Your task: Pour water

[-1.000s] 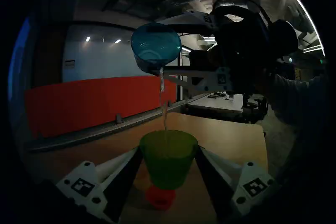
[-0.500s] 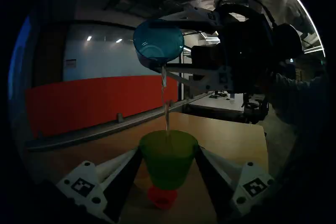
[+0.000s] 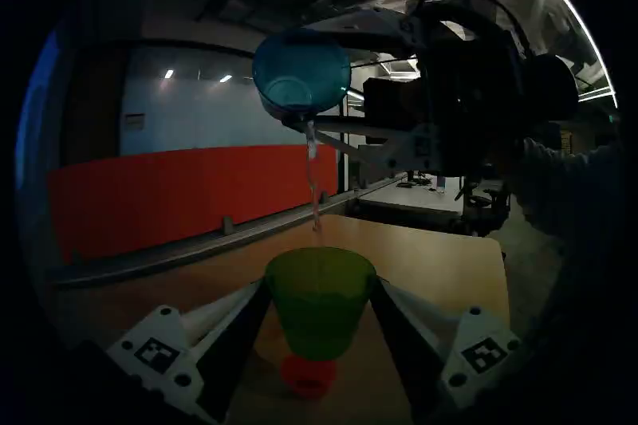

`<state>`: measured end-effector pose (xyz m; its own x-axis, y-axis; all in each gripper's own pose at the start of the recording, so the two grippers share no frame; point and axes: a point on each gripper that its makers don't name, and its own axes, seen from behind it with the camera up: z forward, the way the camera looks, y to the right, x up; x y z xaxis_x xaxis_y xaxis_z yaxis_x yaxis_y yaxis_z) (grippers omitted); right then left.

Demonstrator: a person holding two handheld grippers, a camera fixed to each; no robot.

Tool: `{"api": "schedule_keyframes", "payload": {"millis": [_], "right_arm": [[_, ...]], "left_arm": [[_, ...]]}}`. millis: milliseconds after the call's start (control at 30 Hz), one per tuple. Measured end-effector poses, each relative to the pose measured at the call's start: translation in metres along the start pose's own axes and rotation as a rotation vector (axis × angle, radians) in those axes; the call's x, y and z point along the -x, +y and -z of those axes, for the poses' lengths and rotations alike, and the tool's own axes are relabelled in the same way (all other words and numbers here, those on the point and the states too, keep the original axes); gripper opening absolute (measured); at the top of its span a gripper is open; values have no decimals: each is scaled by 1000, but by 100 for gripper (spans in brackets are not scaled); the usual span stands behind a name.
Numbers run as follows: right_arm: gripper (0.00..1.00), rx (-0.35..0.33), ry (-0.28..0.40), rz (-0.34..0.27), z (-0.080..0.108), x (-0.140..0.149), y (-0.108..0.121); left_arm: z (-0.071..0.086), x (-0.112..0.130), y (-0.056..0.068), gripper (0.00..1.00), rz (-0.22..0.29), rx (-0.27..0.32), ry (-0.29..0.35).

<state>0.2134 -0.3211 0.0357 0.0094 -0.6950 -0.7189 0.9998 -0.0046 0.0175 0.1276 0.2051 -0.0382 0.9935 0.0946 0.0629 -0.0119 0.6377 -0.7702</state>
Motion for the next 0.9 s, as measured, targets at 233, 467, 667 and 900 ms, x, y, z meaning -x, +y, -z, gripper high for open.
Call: {"api": "schedule_keyframes", "payload": {"millis": [233,467,667,900], "right_arm": [[91,6,6,43,0,-7,1],[91,7,7,89,-2,-10,2],[91,8,9,135,-3,-14,4],[91,7,13,166,-4,-19,2]], "left_arm": [[0,0,0,87,-3,-2,-1],[1,-1,-1,87,-1,-4,2],[1,-2,-1,87,1,-6,6],[0,-3,-2,87,3,-10,10]]}}
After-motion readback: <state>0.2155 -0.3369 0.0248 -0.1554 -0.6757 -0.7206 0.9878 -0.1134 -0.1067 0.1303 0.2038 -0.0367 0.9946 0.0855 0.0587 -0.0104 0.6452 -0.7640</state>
